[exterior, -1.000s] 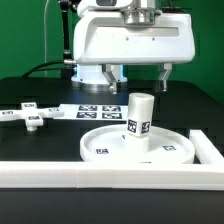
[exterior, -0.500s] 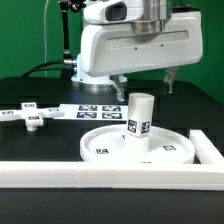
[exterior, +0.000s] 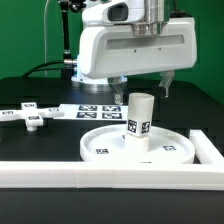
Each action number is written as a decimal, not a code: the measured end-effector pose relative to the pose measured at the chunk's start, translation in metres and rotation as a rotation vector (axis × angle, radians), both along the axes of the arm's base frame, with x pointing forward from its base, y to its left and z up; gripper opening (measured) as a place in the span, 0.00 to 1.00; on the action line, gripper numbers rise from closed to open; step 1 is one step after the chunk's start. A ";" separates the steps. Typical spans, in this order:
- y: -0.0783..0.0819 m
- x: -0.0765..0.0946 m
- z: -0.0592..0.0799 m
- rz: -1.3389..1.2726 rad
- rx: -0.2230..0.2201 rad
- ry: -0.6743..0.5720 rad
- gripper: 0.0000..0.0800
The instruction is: Assemble round table
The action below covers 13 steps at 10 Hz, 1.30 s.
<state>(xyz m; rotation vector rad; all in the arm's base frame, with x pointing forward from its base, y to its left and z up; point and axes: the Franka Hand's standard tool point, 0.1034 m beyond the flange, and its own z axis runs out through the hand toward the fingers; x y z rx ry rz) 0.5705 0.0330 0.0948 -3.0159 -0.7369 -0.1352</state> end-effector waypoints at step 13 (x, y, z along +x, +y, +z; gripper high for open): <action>-0.001 -0.008 -0.011 0.004 -0.005 0.022 0.51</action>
Offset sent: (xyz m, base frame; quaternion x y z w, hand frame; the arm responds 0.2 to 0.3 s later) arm -0.0096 -0.0003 -0.0068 -0.0035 -0.0125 -0.0044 0.9999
